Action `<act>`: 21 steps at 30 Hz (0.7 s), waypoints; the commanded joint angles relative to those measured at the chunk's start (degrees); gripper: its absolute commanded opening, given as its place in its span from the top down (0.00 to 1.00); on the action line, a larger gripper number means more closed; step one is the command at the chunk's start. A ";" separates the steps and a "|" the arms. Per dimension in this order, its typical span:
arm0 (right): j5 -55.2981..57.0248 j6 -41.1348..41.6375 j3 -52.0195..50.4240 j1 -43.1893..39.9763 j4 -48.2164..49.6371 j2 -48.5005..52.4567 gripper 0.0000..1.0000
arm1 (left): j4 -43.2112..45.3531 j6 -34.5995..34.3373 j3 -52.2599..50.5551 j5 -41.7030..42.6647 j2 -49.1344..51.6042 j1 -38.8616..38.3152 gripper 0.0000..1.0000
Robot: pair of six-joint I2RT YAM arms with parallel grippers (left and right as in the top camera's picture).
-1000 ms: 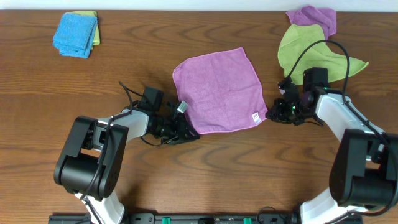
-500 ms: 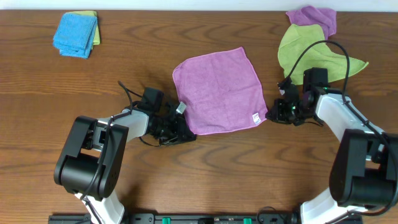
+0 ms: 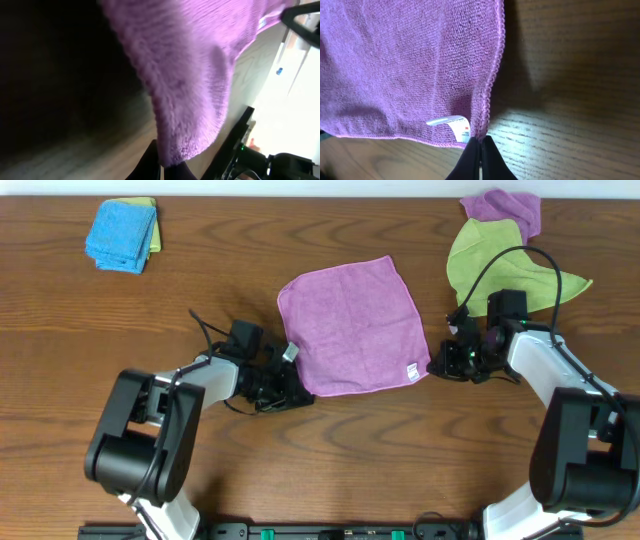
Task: Fold the cloth
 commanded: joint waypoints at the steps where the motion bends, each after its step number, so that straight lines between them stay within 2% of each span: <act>1: -0.72 -0.70 0.98 0.61 -0.24 -3.04 0.99 | -0.13 -0.52 -0.11 -4.31 -7.10 0.04 0.94; 9: -0.87 -0.66 1.01 3.65 0.96 -13.51 0.98 | -0.15 -2.08 -0.11 -12.61 -19.91 0.04 0.94; 17: 3.04 1.92 1.01 9.03 4.46 -14.71 0.99 | -2.45 -2.99 -0.11 -15.08 -20.63 -0.02 0.94; 21: 3.06 1.95 1.01 9.14 4.94 -14.73 0.99 | -7.98 -2.97 -0.22 -25.35 -20.39 -0.02 0.94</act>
